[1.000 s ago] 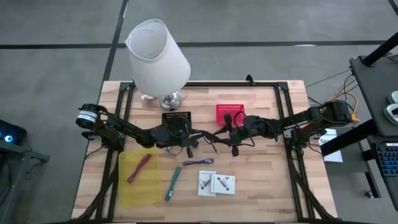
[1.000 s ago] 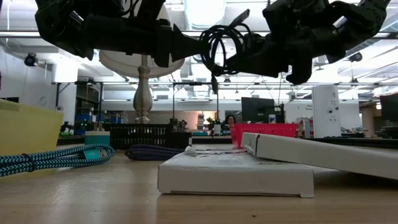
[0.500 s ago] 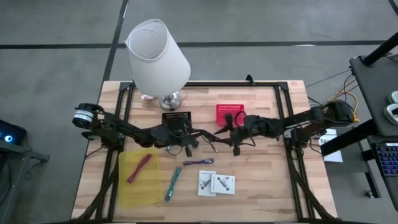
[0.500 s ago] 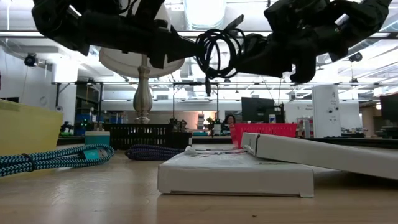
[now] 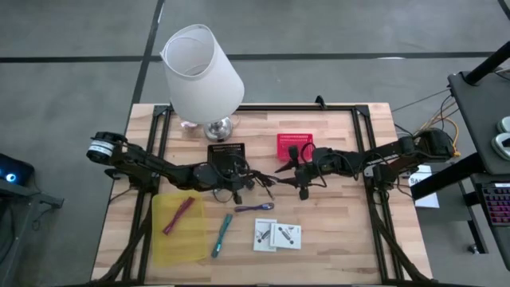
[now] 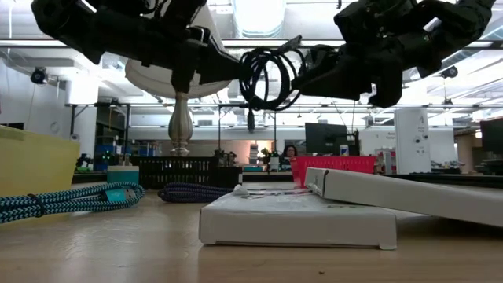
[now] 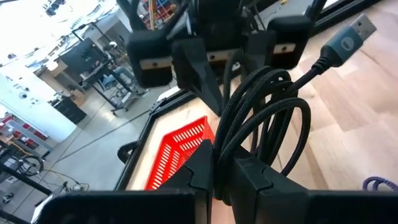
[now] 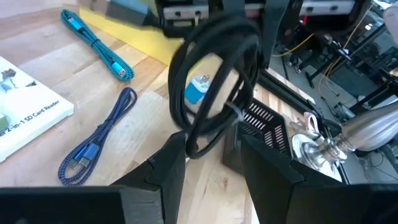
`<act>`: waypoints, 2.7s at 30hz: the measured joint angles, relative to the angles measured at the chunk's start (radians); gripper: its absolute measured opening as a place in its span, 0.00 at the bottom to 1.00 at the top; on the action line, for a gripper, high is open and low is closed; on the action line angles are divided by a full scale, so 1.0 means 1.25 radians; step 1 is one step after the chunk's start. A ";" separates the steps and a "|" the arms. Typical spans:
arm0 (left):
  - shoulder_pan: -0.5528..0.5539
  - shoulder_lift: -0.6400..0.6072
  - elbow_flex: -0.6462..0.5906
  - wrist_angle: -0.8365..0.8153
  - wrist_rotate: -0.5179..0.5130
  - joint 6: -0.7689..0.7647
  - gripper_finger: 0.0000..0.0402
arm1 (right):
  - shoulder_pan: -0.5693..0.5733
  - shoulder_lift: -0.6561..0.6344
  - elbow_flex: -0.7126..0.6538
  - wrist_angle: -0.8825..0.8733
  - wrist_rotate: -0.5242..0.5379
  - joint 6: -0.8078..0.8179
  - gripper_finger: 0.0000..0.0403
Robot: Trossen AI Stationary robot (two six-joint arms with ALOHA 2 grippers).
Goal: Pick and place items into bin
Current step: Put the black charger cable into the yellow bin
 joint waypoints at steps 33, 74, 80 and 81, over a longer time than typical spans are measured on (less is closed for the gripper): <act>-0.229 -0.108 0.000 -0.228 -0.004 -0.026 0.03 | 0.000 -0.006 0.000 -0.034 0.001 -0.001 0.33; -0.306 -0.523 0.028 -0.923 0.013 -0.737 0.03 | 0.000 -0.006 0.000 -0.030 0.002 0.014 0.29; -0.307 -0.534 0.031 -1.014 0.086 -0.880 0.03 | 0.000 -0.005 0.000 -0.030 0.002 0.014 0.30; -0.306 -0.537 0.031 -1.035 0.096 -0.910 0.03 | 0.000 -0.005 0.000 -0.030 0.002 0.014 0.30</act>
